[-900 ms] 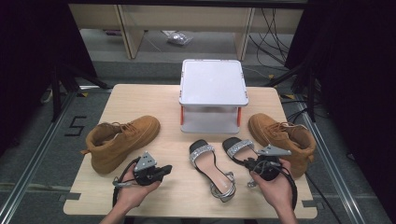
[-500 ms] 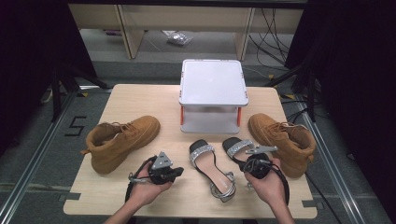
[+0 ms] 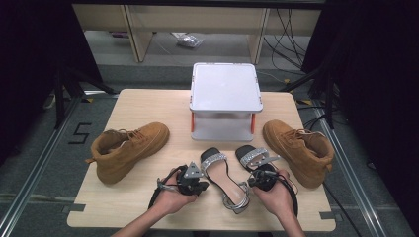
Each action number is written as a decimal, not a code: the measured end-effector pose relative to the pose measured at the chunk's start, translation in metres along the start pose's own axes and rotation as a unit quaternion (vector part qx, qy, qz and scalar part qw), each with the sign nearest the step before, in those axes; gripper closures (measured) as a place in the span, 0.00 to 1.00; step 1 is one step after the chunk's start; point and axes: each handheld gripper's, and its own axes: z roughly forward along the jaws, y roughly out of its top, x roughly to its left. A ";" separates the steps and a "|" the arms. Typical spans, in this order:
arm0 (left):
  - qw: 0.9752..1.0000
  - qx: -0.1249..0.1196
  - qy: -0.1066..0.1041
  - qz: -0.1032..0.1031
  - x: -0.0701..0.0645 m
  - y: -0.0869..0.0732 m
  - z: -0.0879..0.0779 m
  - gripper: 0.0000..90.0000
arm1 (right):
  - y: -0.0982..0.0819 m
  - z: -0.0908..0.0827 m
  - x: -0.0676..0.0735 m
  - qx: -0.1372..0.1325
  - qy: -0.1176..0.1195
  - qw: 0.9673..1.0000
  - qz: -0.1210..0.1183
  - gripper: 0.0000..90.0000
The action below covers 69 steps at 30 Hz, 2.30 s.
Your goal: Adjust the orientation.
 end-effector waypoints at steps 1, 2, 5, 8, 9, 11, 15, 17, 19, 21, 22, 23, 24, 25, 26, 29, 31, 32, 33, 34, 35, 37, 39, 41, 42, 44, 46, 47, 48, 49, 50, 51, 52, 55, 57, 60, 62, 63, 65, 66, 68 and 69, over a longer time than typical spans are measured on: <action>1.000 0.005 -0.001 0.002 -0.001 0.001 0.001 0.98 | 0.000 0.000 0.000 0.000 0.000 1.000 0.000 0.97; 1.000 0.008 -0.003 0.005 -0.001 0.001 0.003 0.98 | 0.000 0.001 0.001 -0.001 -0.002 1.000 -0.002 0.97; 1.000 0.016 -0.006 0.006 -0.003 0.003 0.009 0.98 | 0.000 0.004 0.005 0.009 0.006 1.000 0.006 0.97; 1.000 0.015 -0.007 -0.001 -0.003 0.004 0.014 0.99 | -0.001 0.007 0.012 0.015 0.014 1.000 -0.002 0.97; 1.000 0.020 -0.007 0.002 -0.002 0.004 0.015 0.99 | 0.000 0.008 0.013 0.014 0.017 1.000 -0.004 0.97; 1.000 0.015 -0.005 -0.007 -0.002 0.004 0.017 0.99 | 0.000 0.008 0.016 0.016 0.022 1.000 -0.002 0.97; 1.000 0.020 -0.007 -0.008 0.000 0.004 0.019 0.99 | 0.001 0.009 0.020 0.014 0.029 0.999 -0.007 0.97; 1.000 0.022 -0.007 -0.009 0.002 0.004 0.020 0.99 | 0.000 0.009 0.023 0.015 0.028 0.999 -0.009 0.97; 1.000 0.016 -0.005 -0.022 0.001 0.004 0.021 0.99 | 0.000 0.010 0.023 0.012 0.028 0.999 -0.013 0.97; 1.000 0.018 -0.005 -0.015 0.002 0.005 0.021 0.99 | -0.001 0.009 0.027 0.019 0.029 0.999 -0.007 0.97; 1.000 0.018 -0.003 -0.018 0.003 0.006 0.021 0.99 | -0.001 0.009 0.028 0.018 0.027 0.999 -0.010 0.97; 1.000 0.018 -0.003 -0.018 0.003 0.006 0.021 0.99 | -0.001 0.009 0.028 0.018 0.027 0.999 -0.010 0.97; 1.000 0.024 -0.006 -0.012 0.004 0.006 0.020 0.99 | -0.001 0.009 0.030 0.016 0.025 0.999 -0.013 0.97; 1.000 0.024 -0.006 -0.012 0.004 0.006 0.020 0.99 | -0.001 0.009 0.030 0.016 0.025 0.999 -0.013 0.97; 1.000 0.022 -0.005 -0.019 0.004 0.006 0.020 0.99 | -0.001 0.009 0.031 0.018 0.026 0.999 -0.011 0.97; 0.999 0.017 0.000 -0.034 0.005 0.006 0.019 0.99 | -0.001 0.009 0.037 0.022 0.034 0.999 -0.014 0.97; 0.999 0.026 0.005 -0.025 0.009 0.007 0.017 0.99 | -0.002 0.011 0.044 0.021 0.040 0.999 -0.012 0.97; 0.999 0.027 0.008 -0.028 0.011 0.007 0.017 0.99 | -0.001 0.012 0.049 0.018 0.046 0.998 -0.029 0.97; 0.999 0.027 0.008 -0.028 0.011 0.007 0.017 0.99 | -0.001 0.013 0.050 0.019 0.051 0.998 -0.030 0.97; 0.999 0.022 0.015 -0.033 0.013 0.006 0.017 0.99 | -0.001 0.014 0.054 0.023 0.056 0.998 -0.021 0.97; 0.999 0.022 0.015 -0.033 0.013 0.006 0.017 0.99 | -0.001 0.014 0.054 0.023 0.056 0.998 -0.021 0.97; 0.999 0.024 0.016 -0.033 0.017 0.006 0.015 0.99 | 0.000 0.018 0.058 0.018 0.073 0.997 -0.030 0.96; 0.999 0.020 0.015 -0.038 0.020 0.004 0.014 0.99 | 0.000 0.020 0.063 0.015 0.085 0.996 -0.036 0.94; 0.999 0.005 0.010 -0.047 0.022 0.003 0.012 0.99 | 0.000 0.021 0.064 0.020 0.096 0.995 -0.032 0.90; 0.999 0.002 0.014 -0.042 0.022 0.002 0.009 0.99 | 0.000 0.020 0.063 0.021 0.092 0.995 -0.028 0.88; 0.999 -0.002 0.019 -0.033 0.025 0.002 0.002 0.98 | 0.000 0.016 0.059 0.014 0.090 0.996 -0.023 0.85; 0.999 -0.027 0.021 -0.033 0.029 0.001 -0.011 0.96 | -0.001 0.005 0.046 -0.009 0.081 0.997 -0.016 0.80; 0.999 -0.027 0.021 -0.033 0.029 0.001 -0.011 0.95 | -0.001 0.005 0.046 -0.009 0.081 0.997 -0.016 0.80; 0.998 -0.039 0.025 -0.033 0.031 0.001 -0.017 0.94 | -0.002 -0.005 0.038 -0.019 0.069 0.997 0.007 0.76; 0.998 -0.054 0.028 -0.036 0.033 0.000 -0.024 0.93 | -0.002 -0.008 0.034 -0.024 0.065 0.998 0.011 0.74; 0.998 -0.054 0.028 -0.036 0.033 0.000 -0.024 0.93 | -0.002 -0.008 0.034 -0.024 0.065 0.998 0.011 0.74; 0.997 -0.065 0.037 -0.033 0.034 0.000 -0.031 0.92 | -0.002 -0.015 0.027 -0.029 0.065 0.997 0.028 0.72; 0.997 -0.065 0.037 -0.033 0.034 0.000 -0.031 0.92 | -0.002 -0.015 0.027 -0.029 0.065 0.997 0.028 0.72; 0.995 -0.086 0.042 -0.041 0.035 -0.001 -0.038 0.90 | -0.001 -0.020 0.017 -0.040 0.058 0.996 0.053 0.66; 0.995 -0.086 0.042 -0.037 0.037 0.000 -0.041 0.90 | -0.001 -0.020 0.015 -0.038 0.061 0.995 0.067 0.63; 0.995 -0.083 0.049 -0.037 0.037 0.000 -0.043 0.90 | -0.002 -0.018 0.016 -0.040 0.062 0.994 0.077 0.61; 0.993 -0.098 0.049 -0.042 0.037 0.000 -0.044 0.89 | -0.002 -0.016 0.017 -0.040 0.066 0.994 0.081 0.60; 0.993 -0.097 0.047 -0.042 0.037 0.000 -0.045 0.89 | -0.002 -0.016 0.017 -0.040 0.066 0.994 0.081 0.60; 0.993 -0.096 0.052 -0.042 0.038 0.000 -0.047 0.89 | -0.001 -0.015 0.018 -0.041 0.067 0.993 0.085 0.59; 0.992 -0.102 0.055 -0.042 0.039 0.000 -0.047 0.89 | 0.000 -0.015 0.018 -0.041 0.069 0.993 0.086 0.59; 0.992 -0.102 0.058 -0.043 0.039 0.000 -0.048 0.89 | 0.001 -0.016 0.018 -0.042 0.068 0.993 0.087 0.58; 0.992 -0.102 0.058 -0.044 0.040 0.000 -0.049 0.89 | 0.001 -0.016 0.019 -0.043 0.065 0.993 0.089 0.58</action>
